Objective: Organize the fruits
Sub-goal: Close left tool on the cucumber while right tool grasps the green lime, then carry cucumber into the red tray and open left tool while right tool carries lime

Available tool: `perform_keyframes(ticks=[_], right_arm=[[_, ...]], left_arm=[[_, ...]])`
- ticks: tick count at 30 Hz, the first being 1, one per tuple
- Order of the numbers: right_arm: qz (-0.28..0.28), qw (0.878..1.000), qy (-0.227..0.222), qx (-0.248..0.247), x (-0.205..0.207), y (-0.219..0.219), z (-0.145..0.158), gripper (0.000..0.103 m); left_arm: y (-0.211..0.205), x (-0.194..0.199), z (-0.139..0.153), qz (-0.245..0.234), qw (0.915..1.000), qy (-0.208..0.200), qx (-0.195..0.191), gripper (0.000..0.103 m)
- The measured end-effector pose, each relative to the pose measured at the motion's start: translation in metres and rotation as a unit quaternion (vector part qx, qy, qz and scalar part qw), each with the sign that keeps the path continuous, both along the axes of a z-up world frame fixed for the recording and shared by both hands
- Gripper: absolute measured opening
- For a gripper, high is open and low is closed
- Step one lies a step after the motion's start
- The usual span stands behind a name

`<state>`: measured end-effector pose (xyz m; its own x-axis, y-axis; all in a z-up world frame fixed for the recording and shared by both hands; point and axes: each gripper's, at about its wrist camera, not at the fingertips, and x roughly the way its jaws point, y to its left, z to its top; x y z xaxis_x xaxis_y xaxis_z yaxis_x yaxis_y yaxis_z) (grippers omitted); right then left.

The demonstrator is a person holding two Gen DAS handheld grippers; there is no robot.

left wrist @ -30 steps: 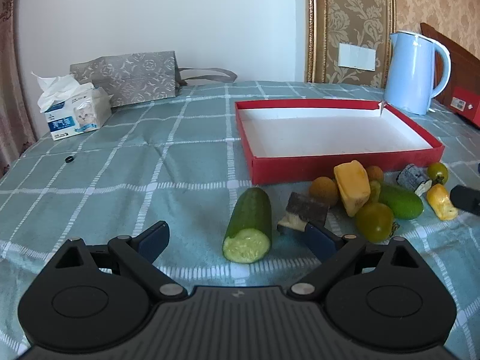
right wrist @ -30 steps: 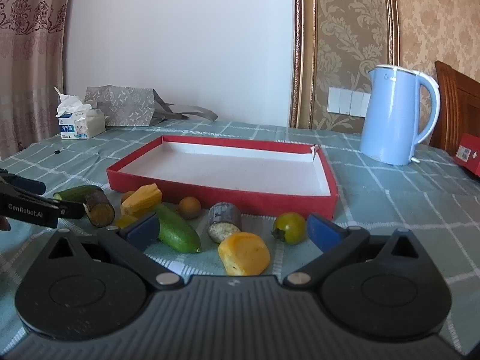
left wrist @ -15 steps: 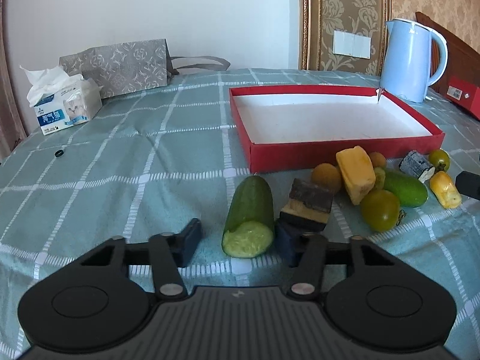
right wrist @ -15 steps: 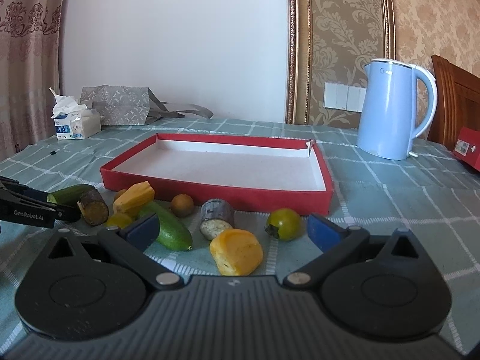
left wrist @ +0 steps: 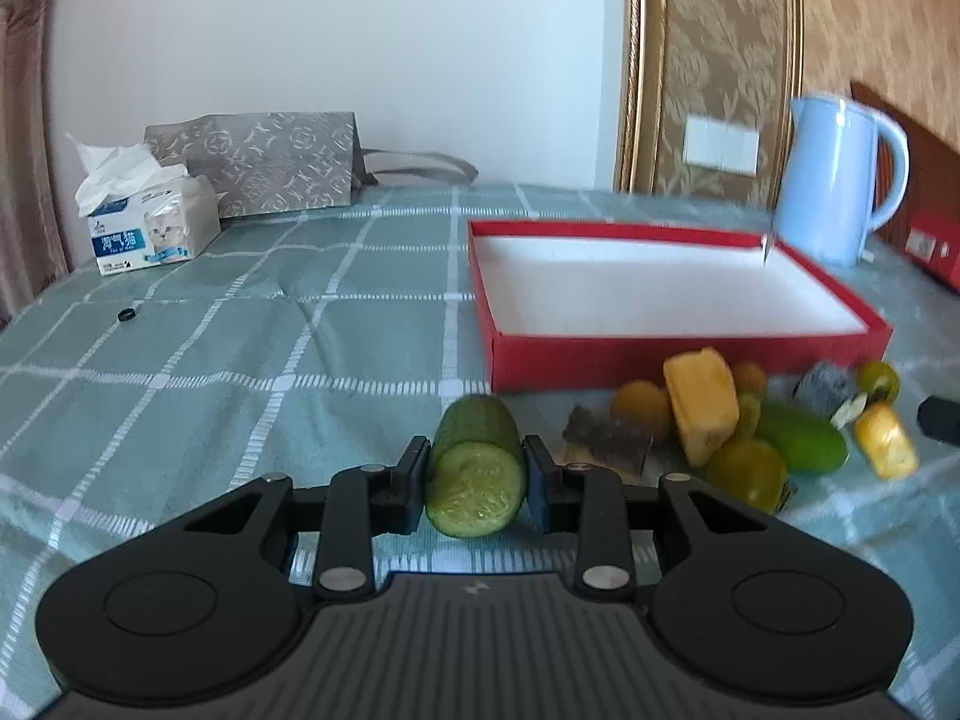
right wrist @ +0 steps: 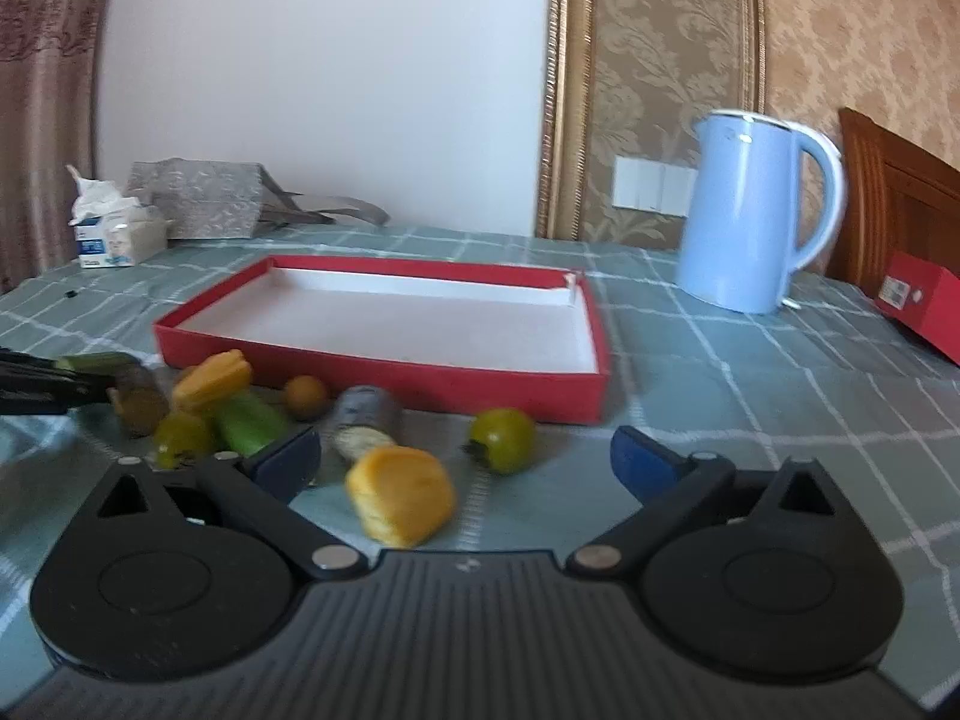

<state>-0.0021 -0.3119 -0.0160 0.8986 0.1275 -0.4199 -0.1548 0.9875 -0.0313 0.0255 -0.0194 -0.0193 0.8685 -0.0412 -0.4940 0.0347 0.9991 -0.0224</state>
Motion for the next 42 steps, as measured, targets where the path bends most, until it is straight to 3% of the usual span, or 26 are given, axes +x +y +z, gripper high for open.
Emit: perform_keyframes(ticks=[6, 8, 10, 14, 16, 19, 30, 33, 42], right_arm=[[-0.032, 0.999, 0.030, 0.013, 0.021, -0.015, 0.000, 0.087], [-0.047, 0.998, 0.048, 0.015, 0.034, -0.019, -0.001, 0.080], [-0.048, 0.996, 0.072, 0.022, 0.048, -0.023, -0.003, 0.065], [-0.027, 0.991, 0.120, 0.061, 0.073, -0.029, -0.012, 0.054], [-0.016, 0.989, 0.132, 0.067, 0.080, -0.026, -0.013, 0.041], [-0.009, 0.989, 0.135, 0.054, 0.084, -0.017, -0.013, 0.033], [-0.001, 0.996, 0.091, 0.018, 0.077, -0.007, -0.015, 0.033], [-0.008, 0.997, 0.073, 0.024, 0.073, -0.012, -0.011, 0.033], [-0.014, 0.997, 0.054, 0.055, 0.069, -0.024, -0.006, 0.033]], left_arm=[[0.011, 0.002, -0.001, -0.001, 0.9993, 0.007, -0.038, 0.031], [0.013, 0.002, -0.003, -0.001, 0.9989, 0.012, -0.046, 0.031], [0.015, 0.002, -0.003, -0.001, 0.9986, 0.012, -0.052, 0.031], [0.015, 0.002, -0.004, -0.001, 0.9984, 0.014, -0.054, 0.031], [0.016, 0.002, -0.004, -0.002, 0.9982, 0.015, -0.058, 0.031], [0.016, 0.003, -0.005, -0.004, 0.9978, 0.018, -0.063, 0.031], [0.013, 0.000, -0.004, -0.005, 0.9984, 0.009, -0.056, 0.031], [0.007, -0.005, 0.001, -0.008, 0.9994, -0.006, -0.034, 0.032], [-0.004, -0.007, 0.030, -0.018, 0.9987, -0.040, -0.024, 0.032]])
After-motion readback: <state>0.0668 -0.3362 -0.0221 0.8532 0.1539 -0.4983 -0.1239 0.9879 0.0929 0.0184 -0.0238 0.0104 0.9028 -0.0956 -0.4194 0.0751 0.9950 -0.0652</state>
